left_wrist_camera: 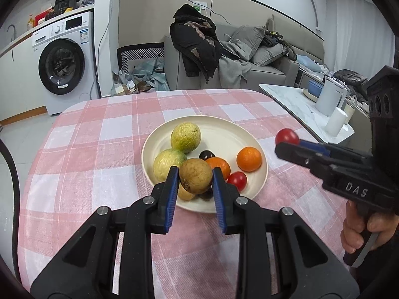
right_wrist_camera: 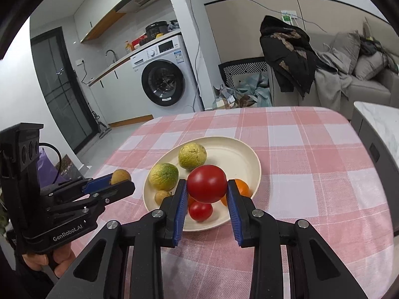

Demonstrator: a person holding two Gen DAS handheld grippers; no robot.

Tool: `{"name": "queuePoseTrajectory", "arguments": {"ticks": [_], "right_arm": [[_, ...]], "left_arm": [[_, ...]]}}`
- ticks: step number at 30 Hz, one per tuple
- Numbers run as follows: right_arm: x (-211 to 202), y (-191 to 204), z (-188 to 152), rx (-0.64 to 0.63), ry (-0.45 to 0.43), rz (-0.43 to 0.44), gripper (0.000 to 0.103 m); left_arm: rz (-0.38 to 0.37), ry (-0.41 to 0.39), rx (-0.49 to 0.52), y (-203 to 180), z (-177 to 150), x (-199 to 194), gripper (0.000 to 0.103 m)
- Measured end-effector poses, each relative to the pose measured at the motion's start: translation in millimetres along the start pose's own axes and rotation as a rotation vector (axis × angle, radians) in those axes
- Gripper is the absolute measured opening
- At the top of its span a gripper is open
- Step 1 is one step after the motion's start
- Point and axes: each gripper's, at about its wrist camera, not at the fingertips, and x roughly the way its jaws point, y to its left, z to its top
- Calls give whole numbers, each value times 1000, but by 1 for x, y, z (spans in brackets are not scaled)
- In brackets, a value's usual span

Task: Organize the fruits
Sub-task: 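Carry the tomato and brown fruit onto the cream plate and release both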

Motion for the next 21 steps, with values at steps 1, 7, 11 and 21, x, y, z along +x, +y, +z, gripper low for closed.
{"name": "queuePoseTrajectory", "arguments": {"ticks": [1,7,11,21], "right_arm": [[3,-1,-1,6,-1,-6,32],[23,-2,1,37,15,-34,32],[36,-6,5,52,30,-51,32],[52,-6,3,42,66,-58,32]], "left_arm": [[4,-2,6,-2,2,5,24],[37,12,36,-9,11,35,24],[32,6,59,-12,14,51,24],[38,15,33,-1,11,74,24]]}}
